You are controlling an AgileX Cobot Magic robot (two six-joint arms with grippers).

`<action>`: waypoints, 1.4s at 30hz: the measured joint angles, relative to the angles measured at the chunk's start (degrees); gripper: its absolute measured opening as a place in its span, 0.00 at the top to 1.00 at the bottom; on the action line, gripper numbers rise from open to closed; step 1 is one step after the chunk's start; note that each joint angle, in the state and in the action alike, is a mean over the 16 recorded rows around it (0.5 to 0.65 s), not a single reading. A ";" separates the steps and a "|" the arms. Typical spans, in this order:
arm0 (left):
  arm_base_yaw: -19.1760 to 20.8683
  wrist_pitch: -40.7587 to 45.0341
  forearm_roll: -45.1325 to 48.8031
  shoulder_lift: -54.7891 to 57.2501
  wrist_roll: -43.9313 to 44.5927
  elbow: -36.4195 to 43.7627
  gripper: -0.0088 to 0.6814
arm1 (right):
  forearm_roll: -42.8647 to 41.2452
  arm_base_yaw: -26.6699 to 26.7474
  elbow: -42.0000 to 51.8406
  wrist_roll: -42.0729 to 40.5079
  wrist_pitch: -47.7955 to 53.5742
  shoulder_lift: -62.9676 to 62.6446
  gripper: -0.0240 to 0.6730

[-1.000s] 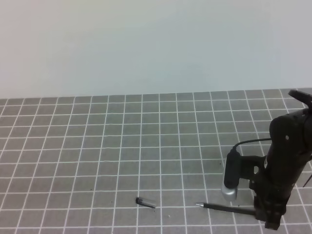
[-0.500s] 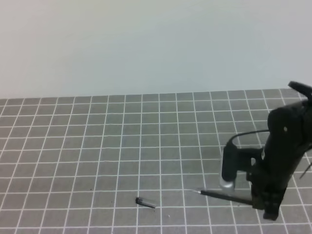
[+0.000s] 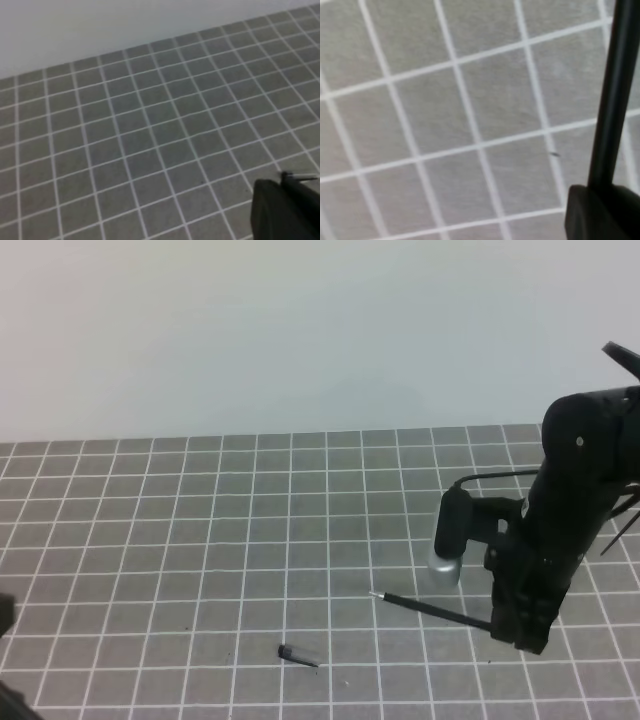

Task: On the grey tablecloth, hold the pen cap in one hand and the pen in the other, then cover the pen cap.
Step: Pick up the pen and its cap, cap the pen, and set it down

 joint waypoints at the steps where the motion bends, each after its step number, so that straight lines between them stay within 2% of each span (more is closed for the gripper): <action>1: -0.11 1.41 -1.89 2.00 3.00 -1.25 0.99 | 0.39 0.00 -0.16 0.12 0.50 0.00 0.97; 8: -2.09 12.19 -14.62 14.88 26.16 -8.66 0.99 | 3.72 0.00 -0.45 0.78 4.20 0.00 0.97; 14: -6.47 20.80 -20.81 25.07 44.40 -12.18 0.99 | 5.21 0.00 -0.45 1.25 5.99 0.00 0.97; 18: -10.16 23.34 -21.20 31.39 53.86 -13.34 0.99 | 5.46 0.00 -0.45 1.29 7.01 0.00 0.97; 25: -14.86 19.43 -15.35 40.46 60.64 -14.13 0.96 | 4.43 0.00 -0.45 1.29 7.98 0.00 0.97; 28: -15.73 16.07 -12.70 43.59 61.78 -14.17 0.90 | 3.57 0.00 -0.45 1.30 8.25 0.00 0.97; 35: -17.81 7.22 -6.90 49.71 63.31 -14.19 0.60 | 1.45 0.00 -0.45 1.56 8.59 0.00 0.97; 39: -20.42 2.63 -2.79 53.14 64.27 -14.20 0.45 | 0.38 -0.03 -0.45 2.39 8.73 0.00 0.97; 42: -22.97 -1.14 0.52 55.51 64.41 -14.21 0.37 | -0.39 -0.07 -0.45 3.22 9.04 0.00 0.97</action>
